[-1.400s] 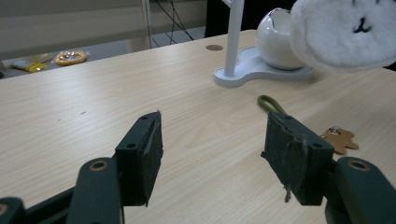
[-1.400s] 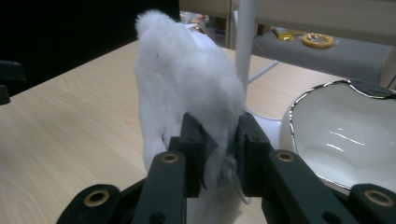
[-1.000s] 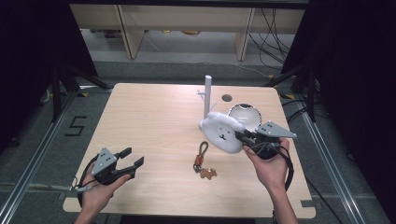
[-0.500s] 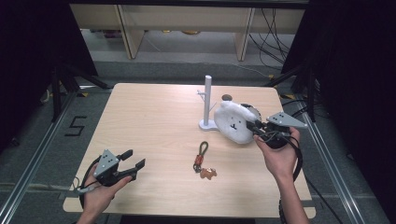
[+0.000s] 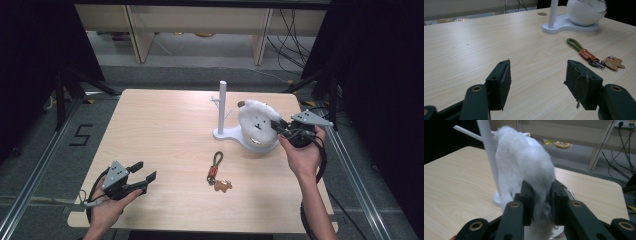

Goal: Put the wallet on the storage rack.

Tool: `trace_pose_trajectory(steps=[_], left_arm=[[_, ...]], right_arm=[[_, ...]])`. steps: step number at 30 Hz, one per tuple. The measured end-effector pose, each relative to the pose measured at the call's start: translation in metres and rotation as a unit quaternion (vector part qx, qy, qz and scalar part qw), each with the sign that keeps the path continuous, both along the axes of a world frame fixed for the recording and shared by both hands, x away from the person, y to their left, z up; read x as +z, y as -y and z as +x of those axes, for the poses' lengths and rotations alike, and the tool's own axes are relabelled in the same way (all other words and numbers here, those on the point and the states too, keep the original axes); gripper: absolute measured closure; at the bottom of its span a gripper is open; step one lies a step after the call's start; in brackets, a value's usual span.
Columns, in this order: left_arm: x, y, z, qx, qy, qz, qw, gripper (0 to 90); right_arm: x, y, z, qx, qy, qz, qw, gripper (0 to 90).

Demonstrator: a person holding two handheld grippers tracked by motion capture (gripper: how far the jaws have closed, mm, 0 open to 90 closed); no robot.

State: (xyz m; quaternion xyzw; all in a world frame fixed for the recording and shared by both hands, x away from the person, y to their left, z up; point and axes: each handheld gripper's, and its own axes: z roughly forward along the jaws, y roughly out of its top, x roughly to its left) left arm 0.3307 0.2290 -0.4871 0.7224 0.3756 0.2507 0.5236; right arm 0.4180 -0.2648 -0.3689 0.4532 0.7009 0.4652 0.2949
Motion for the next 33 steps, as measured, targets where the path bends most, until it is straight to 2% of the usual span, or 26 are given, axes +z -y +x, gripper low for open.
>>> trace_pose_trajectory(steps=[1,2,3,4,5,6,7,10,12,15,16,17,20,21,22,24,25,26,28,31,33], left_arm=[[-0.002,0.001,0.001,-0.005,0.002,-0.007,1.0000,36.7],[-0.002,0.001,0.001,-0.005,0.002,-0.007,1.0000,36.6],[-0.002,0.000,0.001,-0.002,0.000,0.001,1.0000,36.6],[-0.003,0.001,0.002,-0.006,0.003,-0.001,1.0000,36.6],[-0.004,0.001,0.002,-0.009,0.003,-0.001,1.0000,36.6],[-0.004,0.001,0.002,-0.009,0.003,-0.002,1.0000,36.6],[-0.004,0.002,0.001,-0.007,-0.003,-0.008,0.9999,36.6],[-0.004,0.002,0.001,-0.007,-0.002,-0.007,0.9999,36.5],[-0.003,0.001,0.001,-0.005,-0.001,0.000,1.0000,36.6],[-0.005,0.002,0.001,-0.006,-0.005,-0.009,0.9999,36.5],[-0.005,0.002,0.001,-0.006,-0.005,-0.009,0.9999,36.5],[-0.004,0.001,0.001,-0.006,-0.003,0.002,1.0000,36.5],[-0.005,0.002,0.001,-0.008,-0.001,-0.007,0.9999,36.5],[-0.005,0.002,0.001,-0.008,-0.001,-0.007,0.9999,36.5],[-0.005,0.002,0.001,-0.008,-0.001,-0.007,0.9999,36.5],[-0.004,0.002,0.001,-0.006,-0.001,-0.001,1.0000,36.5],[-0.004,0.002,0.001,-0.007,-0.001,-0.001,1.0000,36.5],[-0.004,0.002,0.001,-0.007,-0.001,-0.001,1.0000,36.4],[-0.005,0.002,0.001,-0.007,-0.002,-0.001,1.0000,36.4],[-0.005,0.002,0.001,-0.008,-0.001,0.001,1.0000,36.4],[-0.005,0.002,0.001,-0.009,-0.002,0.002,1.0000,36.5]], right_arm=[[-0.001,0.002,0.004,-0.014,-0.011,0.007,0.9998,76.1],[-0.001,0.002,0.004,-0.014,-0.011,0.007,0.9998,76.1],[-0.002,0.003,0.007,-0.019,-0.012,0.012,0.9997,76.1],[-0.004,0.006,0.010,-0.019,-0.009,0.002,0.9998,76.1],[-0.009,0.009,0.018,-0.020,-0.004,0.002,0.9998,76.1],[-0.009,0.009,0.018,-0.020,-0.004,0.002,0.9998,76.1],[-0.013,0.009,0.022,-0.030,-0.025,0.013,0.9992,76.1],[-0.018,0.011,0.027,-0.031,-0.032,0.009,0.9989,76.1],[-0.023,0.012,0.031,-0.030,-0.038,0.016,0.9987,76.1],[-0.028,0.017,0.036,-0.026,-0.039,-0.004,0.9989,76.1],[-0.028,0.017,0.036,-0.026,-0.039,-0.004,0.9989,76.1],[-0.028,0.016,0.034,-0.038,-0.054,0.001,0.9978,76.1],[-0.030,0.017,0.036,-0.036,-0.057,0.002,0.9977,76.0],[-0.032,0.021,0.039,-0.030,-0.052,-0.021,0.9979,76.0],[-0.032,0.021,0.039,-0.030,-0.052,-0.021,0.9979,76.0],[-0.033,0.021,0.039,-0.039,-0.068,-0.023,0.9966,76.0],[-0.033,0.024,0.041,-0.034,-0.060,-0.037,0.9969,76.0],[-0.033,0.024,0.041,-0.034,-0.060,-0.037,0.9969,76.0],[-0.033,0.024,0.040,-0.038,-0.078,-0.036,0.9956,76.1],[-0.033,0.027,0.042,-0.031,-0.075,-0.050,0.9954,76.1],[-0.035,0.026,0.044,-0.036,-0.072,-0.054,0.9953,76.1]])
